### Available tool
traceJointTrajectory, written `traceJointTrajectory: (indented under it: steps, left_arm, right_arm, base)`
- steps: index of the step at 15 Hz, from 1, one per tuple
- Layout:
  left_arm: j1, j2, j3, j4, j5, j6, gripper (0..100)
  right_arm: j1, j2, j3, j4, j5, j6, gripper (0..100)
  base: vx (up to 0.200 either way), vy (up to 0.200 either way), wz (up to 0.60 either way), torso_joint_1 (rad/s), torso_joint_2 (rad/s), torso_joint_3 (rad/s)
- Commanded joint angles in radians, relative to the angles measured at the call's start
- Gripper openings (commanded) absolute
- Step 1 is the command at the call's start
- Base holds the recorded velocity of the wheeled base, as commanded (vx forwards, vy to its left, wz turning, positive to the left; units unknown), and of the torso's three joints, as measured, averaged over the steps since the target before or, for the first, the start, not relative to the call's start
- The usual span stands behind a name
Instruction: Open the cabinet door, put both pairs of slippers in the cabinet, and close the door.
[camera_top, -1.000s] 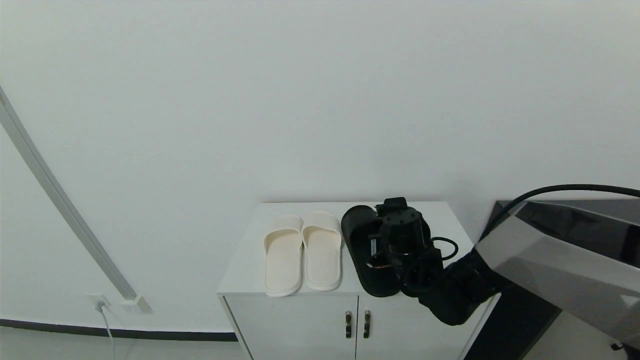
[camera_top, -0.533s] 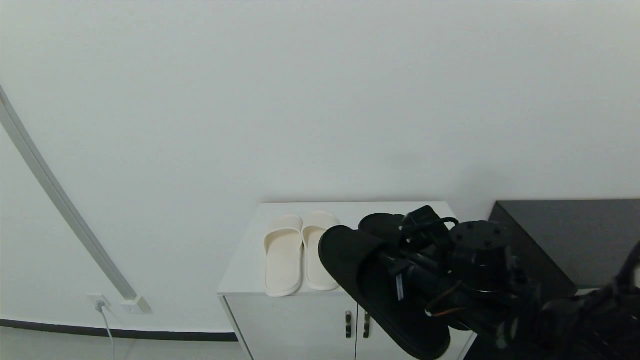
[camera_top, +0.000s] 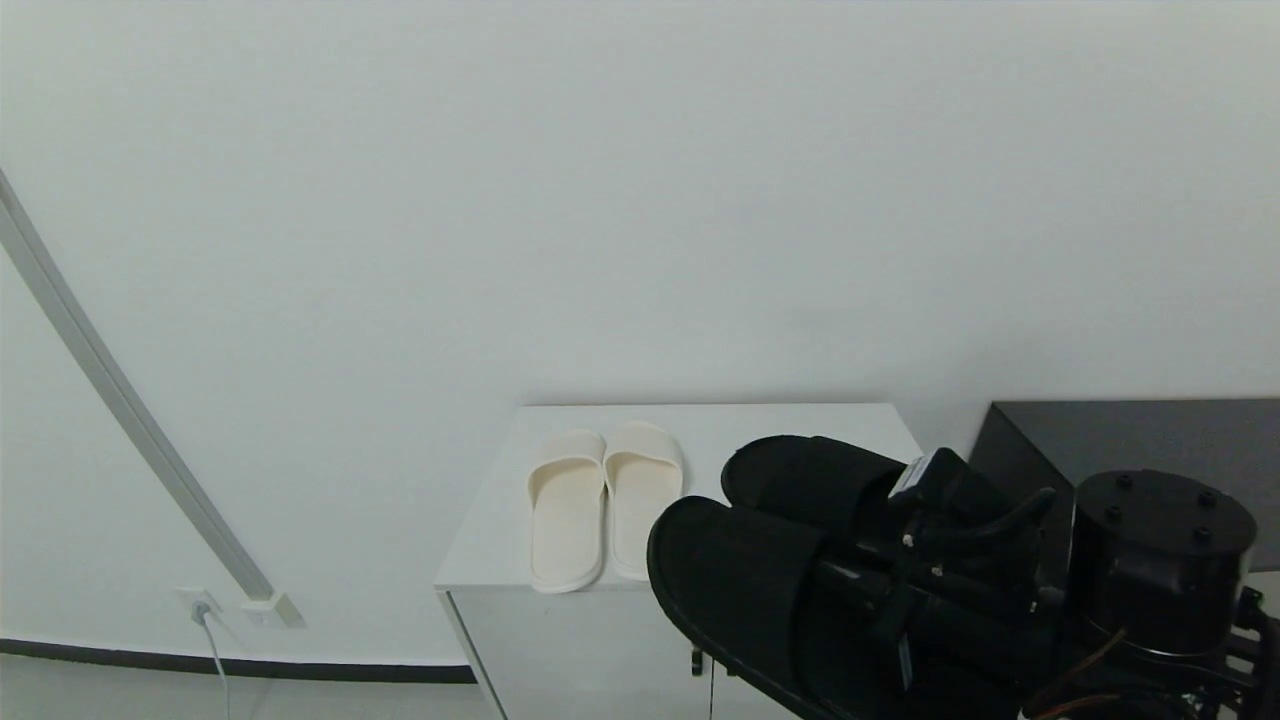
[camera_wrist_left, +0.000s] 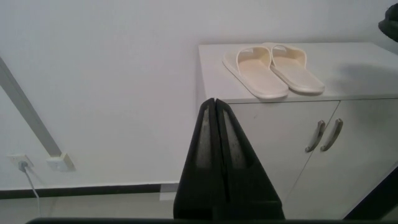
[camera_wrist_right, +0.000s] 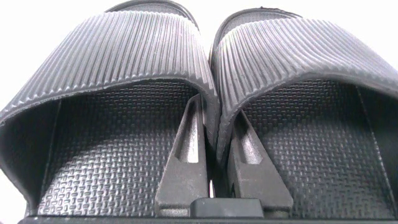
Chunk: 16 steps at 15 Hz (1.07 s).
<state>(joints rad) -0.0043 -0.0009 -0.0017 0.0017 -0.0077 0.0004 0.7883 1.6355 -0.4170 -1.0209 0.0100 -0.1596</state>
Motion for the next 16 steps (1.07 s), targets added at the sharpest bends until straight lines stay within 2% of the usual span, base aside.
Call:
traceJointTrajectory:
  steps: [1,6,15,16]
  left_arm:
    - [0.000,0.001,0.000,0.000,0.000,0.000,0]
    - [0.000,0.001,0.000,0.000,0.000,0.000,0]
    - [0.000,0.001,0.000,0.000,0.000,0.000,0]
    - [0.000,0.001,0.000,0.000,0.000,0.000,0]
  right_arm:
    - [-0.003,0.001,0.024,-0.024,0.005,-0.018,0]
    - [-0.006,0.020,0.040,-0.062,0.027,-0.035,0]
    - [-0.011,0.041,0.041,-0.061,0.028,-0.025,0]
    - [-0.018,0.050,0.041,-0.061,0.028,-0.023,0]
  base:
    - [0.000,0.000,0.00,0.000,0.00,0.000]
    - [0.000,0.000,0.00,0.000,0.00,0.000]
    - [-0.200,0.000,0.00,0.000,0.00,0.002]
    - [0.000,0.000,0.00,0.000,0.00,0.000]
